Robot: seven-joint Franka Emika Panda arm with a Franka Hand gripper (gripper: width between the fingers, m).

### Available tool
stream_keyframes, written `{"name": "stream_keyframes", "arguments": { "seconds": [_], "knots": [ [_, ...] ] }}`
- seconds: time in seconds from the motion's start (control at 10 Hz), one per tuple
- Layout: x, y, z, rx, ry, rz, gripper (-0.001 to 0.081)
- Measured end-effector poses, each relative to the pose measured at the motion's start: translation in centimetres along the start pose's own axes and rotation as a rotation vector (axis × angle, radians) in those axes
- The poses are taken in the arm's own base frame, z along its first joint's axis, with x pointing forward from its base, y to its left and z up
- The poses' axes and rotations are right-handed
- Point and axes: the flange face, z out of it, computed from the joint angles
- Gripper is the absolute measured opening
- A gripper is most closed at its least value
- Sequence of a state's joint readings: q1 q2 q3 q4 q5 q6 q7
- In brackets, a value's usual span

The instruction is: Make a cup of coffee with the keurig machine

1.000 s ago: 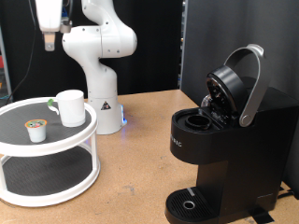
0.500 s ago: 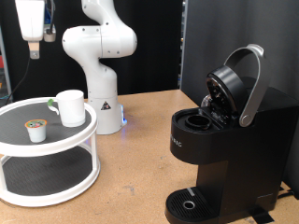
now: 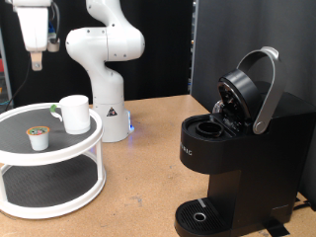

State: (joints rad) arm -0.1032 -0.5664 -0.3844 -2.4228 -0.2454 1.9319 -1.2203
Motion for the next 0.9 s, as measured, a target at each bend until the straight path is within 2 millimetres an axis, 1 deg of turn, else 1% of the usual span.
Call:
{"name": "stream_keyframes", "arguments": {
  "seconds": [0.4, 0.9],
  "knots": [
    [-1.0, -0.1, 5.2, -0.042, 0.051, 0.006, 0.0808],
    [-1.4, -0.4, 9.9, -0.019, 0.052, -0.020, 0.0808]
  ]
}}
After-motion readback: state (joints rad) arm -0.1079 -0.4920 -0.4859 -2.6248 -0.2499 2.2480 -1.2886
